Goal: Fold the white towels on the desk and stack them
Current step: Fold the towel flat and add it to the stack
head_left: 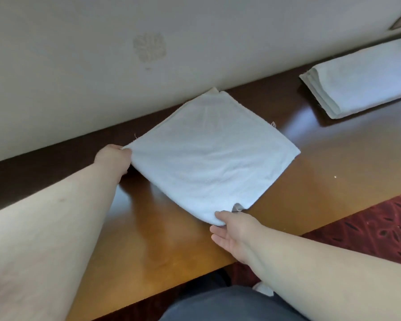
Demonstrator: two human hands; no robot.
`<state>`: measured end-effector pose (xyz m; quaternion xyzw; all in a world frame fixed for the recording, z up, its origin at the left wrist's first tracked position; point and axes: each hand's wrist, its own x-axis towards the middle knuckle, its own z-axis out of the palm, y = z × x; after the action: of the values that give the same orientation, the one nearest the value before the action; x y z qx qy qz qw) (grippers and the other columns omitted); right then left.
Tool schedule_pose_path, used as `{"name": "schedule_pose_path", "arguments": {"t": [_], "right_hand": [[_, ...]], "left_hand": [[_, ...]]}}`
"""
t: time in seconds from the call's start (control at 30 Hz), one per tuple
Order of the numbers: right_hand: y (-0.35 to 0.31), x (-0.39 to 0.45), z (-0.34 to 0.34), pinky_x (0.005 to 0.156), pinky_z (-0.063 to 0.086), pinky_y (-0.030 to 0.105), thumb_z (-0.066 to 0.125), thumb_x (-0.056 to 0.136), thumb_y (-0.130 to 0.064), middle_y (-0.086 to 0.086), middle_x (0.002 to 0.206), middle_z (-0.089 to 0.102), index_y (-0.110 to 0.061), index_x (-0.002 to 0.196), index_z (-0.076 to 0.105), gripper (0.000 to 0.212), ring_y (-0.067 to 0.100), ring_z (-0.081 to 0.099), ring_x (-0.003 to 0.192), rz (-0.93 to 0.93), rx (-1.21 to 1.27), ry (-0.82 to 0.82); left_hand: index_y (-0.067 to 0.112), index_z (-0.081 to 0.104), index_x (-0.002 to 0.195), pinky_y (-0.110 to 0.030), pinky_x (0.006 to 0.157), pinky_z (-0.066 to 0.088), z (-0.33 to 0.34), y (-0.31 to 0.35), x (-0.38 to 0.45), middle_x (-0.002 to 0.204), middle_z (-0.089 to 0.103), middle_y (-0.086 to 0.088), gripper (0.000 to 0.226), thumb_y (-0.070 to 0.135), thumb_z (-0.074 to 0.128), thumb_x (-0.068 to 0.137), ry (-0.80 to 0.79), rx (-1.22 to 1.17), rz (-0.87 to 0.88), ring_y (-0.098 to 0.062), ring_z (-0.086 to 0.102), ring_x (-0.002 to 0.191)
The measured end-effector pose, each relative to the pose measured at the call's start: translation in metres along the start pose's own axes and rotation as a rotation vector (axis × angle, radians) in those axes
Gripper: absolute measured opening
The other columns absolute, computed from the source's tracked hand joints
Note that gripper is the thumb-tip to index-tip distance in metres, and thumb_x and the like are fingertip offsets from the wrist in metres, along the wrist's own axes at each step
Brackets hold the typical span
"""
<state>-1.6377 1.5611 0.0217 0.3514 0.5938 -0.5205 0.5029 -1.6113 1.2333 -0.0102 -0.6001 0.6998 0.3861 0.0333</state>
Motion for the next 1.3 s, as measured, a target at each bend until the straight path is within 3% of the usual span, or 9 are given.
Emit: {"name": "schedule_pose_path", "arguments": {"t": [0.1,0.27,0.6,0.73,0.8,0.87,1.03,1.2,1.3], "right_hand": [[0.001,0.004,-0.009,0.052,0.056,0.027,0.069,0.096,-0.017,-0.004,0.104,0.057,-0.025,0.098,0.055,0.017,0.02,0.067,0.085,-0.109,-0.097,0.017],[0.002,0.015,-0.05,0.058,0.06,0.028,0.069,0.096,-0.026,0.005,0.098,0.056,-0.02,0.114,0.042,0.033,0.018,0.068,0.082,-0.292,-0.373,0.134],[-0.01,0.006,-0.169,0.062,0.058,0.04,0.049,0.099,-0.015,0.01,0.083,0.056,-0.019,0.103,0.044,0.007,0.024,0.061,0.06,-0.607,-0.747,0.257],[-0.022,0.008,-0.196,0.071,0.052,0.027,0.037,0.101,-0.003,0.008,0.097,0.061,-0.023,0.116,0.057,0.032,0.018,0.058,0.073,-0.631,-1.174,0.082],[-0.024,0.004,-0.206,0.056,0.045,0.013,0.034,0.097,0.004,-0.001,0.088,0.058,-0.029,0.119,0.059,0.047,0.012,0.053,0.065,-0.635,-1.3,0.035],[-0.023,-0.001,-0.213,0.043,0.039,0.012,0.04,0.091,0.002,-0.001,0.088,0.06,-0.034,0.121,0.059,0.051,0.012,0.053,0.058,-0.684,-1.311,0.05],[-0.022,0.001,-0.217,0.081,0.04,0.021,0.056,0.093,-0.007,0.004,0.122,0.064,-0.022,0.119,0.068,0.033,0.02,0.062,0.096,-0.941,-1.384,0.139],[-0.042,-0.004,-0.211,0.061,0.04,0.025,0.066,0.091,-0.024,0.004,0.098,0.064,-0.026,0.087,0.068,0.005,0.016,0.06,0.073,-0.973,-1.199,0.155],[-0.067,-0.009,-0.194,0.05,0.043,0.024,0.07,0.091,-0.034,0.0,0.074,0.065,-0.021,0.079,0.068,0.018,0.008,0.057,0.056,-0.985,-1.013,0.157]], "left_hand": [[0.021,0.06,0.073,-0.048,0.081,0.061,-0.023,-0.045,-0.029,0.076,0.068,-0.012,0.015,0.024,0.046,0.079,0.047,-0.014,-0.053,-0.035,0.071,0.079],[0.022,0.053,0.094,-0.042,0.077,0.058,-0.014,-0.119,-0.096,0.08,0.07,-0.011,0.012,0.027,0.05,0.084,0.037,0.055,-0.088,-0.032,0.067,0.078],[0.036,0.042,0.102,-0.03,0.055,0.04,0.058,-0.156,-0.243,0.077,0.061,-0.004,0.019,0.021,0.039,0.092,-0.136,0.398,0.144,-0.023,0.059,0.065],[0.04,0.051,0.109,-0.026,0.06,0.04,0.074,-0.161,-0.271,0.088,0.06,0.003,0.025,0.02,0.043,0.097,-0.169,0.357,0.207,-0.013,0.058,0.07],[0.038,0.054,0.115,-0.024,0.072,0.042,0.077,-0.167,-0.284,0.099,0.058,0.007,0.023,0.03,0.06,0.094,-0.157,0.361,0.24,-0.006,0.056,0.079],[0.035,0.056,0.119,-0.025,0.08,0.046,0.076,-0.172,-0.292,0.102,0.058,0.009,0.038,0.032,0.074,0.086,-0.154,0.395,0.265,-0.006,0.058,0.084],[0.033,0.065,0.092,-0.029,0.073,0.051,0.069,-0.165,-0.295,0.099,0.064,0.004,0.013,0.02,0.063,0.091,-0.018,0.381,0.334,-0.013,0.062,0.078],[0.029,0.062,0.075,-0.026,0.056,0.036,0.058,-0.144,-0.286,0.079,0.057,0.004,0.019,0.038,0.062,0.092,0.093,0.174,0.254,-0.009,0.053,0.064],[0.023,0.059,0.08,-0.025,0.05,0.036,0.05,-0.127,-0.271,0.067,0.062,0.007,0.026,0.044,0.055,0.094,0.12,-0.012,0.118,-0.011,0.057,0.06]]}}
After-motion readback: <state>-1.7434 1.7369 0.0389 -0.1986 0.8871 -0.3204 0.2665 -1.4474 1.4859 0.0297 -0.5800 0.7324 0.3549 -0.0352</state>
